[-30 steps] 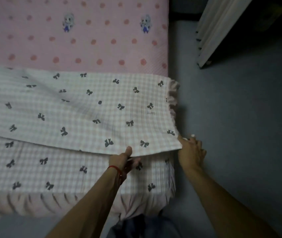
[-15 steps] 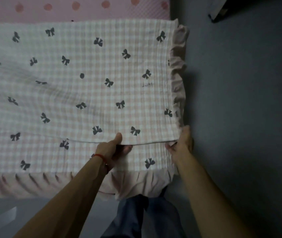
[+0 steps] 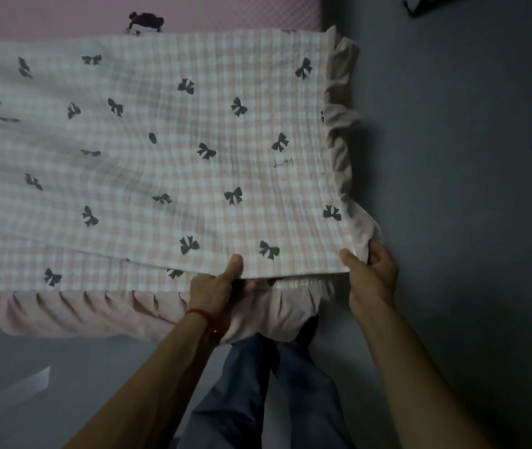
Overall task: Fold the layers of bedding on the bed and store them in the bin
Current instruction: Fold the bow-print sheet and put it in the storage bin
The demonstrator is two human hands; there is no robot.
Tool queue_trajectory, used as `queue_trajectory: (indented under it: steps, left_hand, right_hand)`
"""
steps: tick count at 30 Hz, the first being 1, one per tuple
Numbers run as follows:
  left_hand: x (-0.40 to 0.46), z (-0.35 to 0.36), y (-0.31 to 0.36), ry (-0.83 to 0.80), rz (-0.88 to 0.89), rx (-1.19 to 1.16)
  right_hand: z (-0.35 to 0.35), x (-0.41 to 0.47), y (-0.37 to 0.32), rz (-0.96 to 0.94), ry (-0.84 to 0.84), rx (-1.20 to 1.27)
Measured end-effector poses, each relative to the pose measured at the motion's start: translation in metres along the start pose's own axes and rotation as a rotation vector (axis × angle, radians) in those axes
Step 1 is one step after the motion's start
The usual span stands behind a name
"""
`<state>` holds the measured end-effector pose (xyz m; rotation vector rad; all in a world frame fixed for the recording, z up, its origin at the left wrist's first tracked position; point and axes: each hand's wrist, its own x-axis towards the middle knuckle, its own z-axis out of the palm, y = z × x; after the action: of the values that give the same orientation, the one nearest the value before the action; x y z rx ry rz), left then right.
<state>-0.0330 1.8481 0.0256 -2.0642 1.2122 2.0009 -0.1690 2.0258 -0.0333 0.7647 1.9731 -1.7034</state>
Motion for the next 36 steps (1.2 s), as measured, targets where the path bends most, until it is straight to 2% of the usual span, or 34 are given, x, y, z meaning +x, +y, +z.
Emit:
queue_trajectory:
  steps: [3,6,8,10,11,13,15,17,19,22,24,27,28,30,32,34,36]
  left_hand:
    - [0.001,0.0,-0.025,0.026,-0.085,-0.014]
    - [0.018,-0.001,-0.035,0.007,-0.093,-0.031]
    - [0.024,-0.003,-0.039,0.013,-0.071,-0.02]
    - [0.019,-0.008,-0.041,0.026,-0.066,-0.02]
    - [0.017,-0.01,-0.041,0.024,-0.082,-0.011]
    - [0.017,-0.018,-0.041,-0.012,-0.144,-0.026]
    - [0.017,-0.032,-0.033,-0.061,-0.177,-0.033]
    - [0.023,-0.052,-0.02,-0.059,-0.162,0.002]
    - [0.032,-0.084,0.003,0.014,-0.143,-0.077]
    - [0.071,-0.158,0.055,0.204,-0.046,-0.204]
    - [0.103,-0.212,0.089,0.313,0.015,-0.067]
    - [0.148,-0.287,0.125,0.531,0.064,0.286]
    - [0.156,-0.299,0.131,0.54,0.087,0.355]
    - [0.186,-0.329,0.139,0.472,0.098,0.545]
    - [0.213,-0.345,0.143,0.359,0.006,0.762]
    - [0.227,-0.353,0.156,0.204,-0.109,0.871]
    - [0.241,-0.357,0.166,0.125,-0.16,1.044]
  right_hand:
    - [-0.009,0.0,0.037,0.103,0.002,-0.088]
    - [-0.01,0.0,0.053,0.143,-0.005,-0.244]
    - [-0.004,-0.005,0.044,0.089,0.006,-0.557]
    - [0.008,-0.024,0.028,-0.121,0.025,-0.941]
    - [0.017,-0.038,0.021,-0.287,-0.031,-1.054]
    - [0.046,-0.061,0.011,-0.56,-0.27,-1.13]
    - [0.084,-0.085,0.009,-0.71,-0.507,-1.204]
    - [0.121,-0.105,0.013,-0.783,-0.677,-1.226]
    - [0.155,-0.126,0.016,-0.787,-0.809,-1.164]
    - [0.201,-0.146,0.022,-0.794,-0.856,-1.21]
    - [0.229,-0.148,0.03,-0.72,-0.78,-1.359]
    - [0.274,-0.141,0.051,-0.587,-0.648,-1.529]
    - [0.278,-0.134,0.055,-0.562,-0.638,-1.576]
    - [0.294,-0.13,0.066,-0.521,-0.608,-1.652]
    - [0.299,-0.128,0.071,-0.511,-0.562,-1.705]
    - [0.307,-0.128,0.076,-0.528,-0.495,-1.772]
    - [0.312,-0.129,0.08,-0.514,-0.452,-1.817]
